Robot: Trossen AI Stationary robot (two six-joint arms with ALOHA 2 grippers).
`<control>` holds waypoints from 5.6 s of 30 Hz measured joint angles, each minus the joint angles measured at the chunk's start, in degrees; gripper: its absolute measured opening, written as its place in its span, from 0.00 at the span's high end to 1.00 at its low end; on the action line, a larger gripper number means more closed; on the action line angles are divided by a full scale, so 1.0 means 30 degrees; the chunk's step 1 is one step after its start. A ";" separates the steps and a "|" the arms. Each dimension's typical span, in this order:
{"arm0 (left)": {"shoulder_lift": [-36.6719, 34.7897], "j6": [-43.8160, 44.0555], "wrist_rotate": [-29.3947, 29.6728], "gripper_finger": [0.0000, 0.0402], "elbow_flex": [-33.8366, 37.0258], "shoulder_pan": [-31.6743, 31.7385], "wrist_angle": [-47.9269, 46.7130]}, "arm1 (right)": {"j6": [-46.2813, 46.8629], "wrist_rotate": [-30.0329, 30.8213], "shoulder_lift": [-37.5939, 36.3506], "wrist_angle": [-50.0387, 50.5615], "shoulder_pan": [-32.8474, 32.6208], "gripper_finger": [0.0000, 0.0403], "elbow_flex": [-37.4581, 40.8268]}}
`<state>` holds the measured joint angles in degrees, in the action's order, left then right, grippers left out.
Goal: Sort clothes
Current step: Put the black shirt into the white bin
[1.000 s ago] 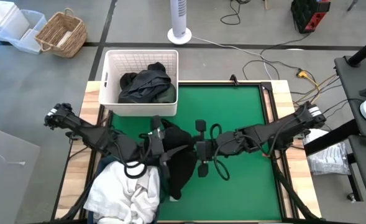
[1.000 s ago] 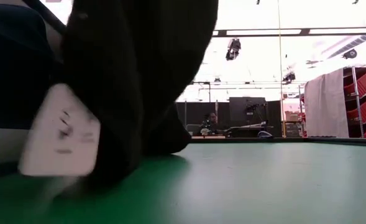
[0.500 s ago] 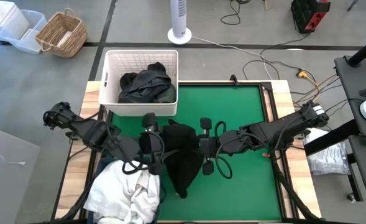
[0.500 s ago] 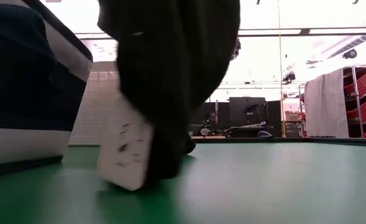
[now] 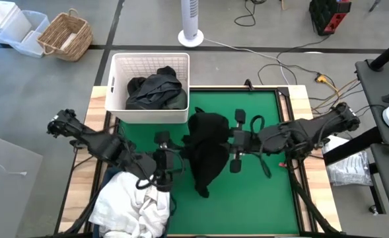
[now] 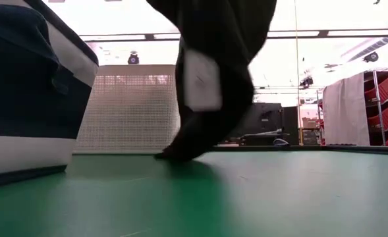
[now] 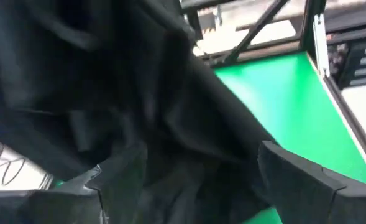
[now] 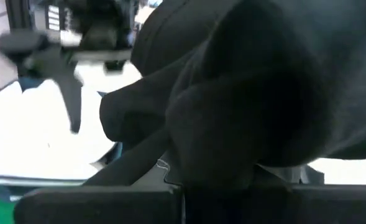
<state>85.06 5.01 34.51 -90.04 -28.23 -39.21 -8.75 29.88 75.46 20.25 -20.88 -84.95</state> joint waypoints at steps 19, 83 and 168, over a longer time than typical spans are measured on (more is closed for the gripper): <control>-0.0016 -0.1317 0.9514 0.29 0.4448 -0.0662 0.9081 | -0.0319 -0.0012 0.0295 -0.0609 0.0011 0.92 -0.0006; -0.4312 -0.5068 0.3204 0.97 0.4097 0.1530 1.1514 | 0.9725 0.1352 -0.2306 1.1395 0.0044 0.38 0.0611; 0.5785 -0.2034 -0.6365 0.25 -1.0064 2.0553 -1.5611 | 1.0921 0.5007 -0.2376 0.9421 0.0058 0.45 0.5087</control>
<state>102.41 -1.09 15.41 -120.23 33.43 -86.04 24.01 44.91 68.34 48.51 -20.71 -69.69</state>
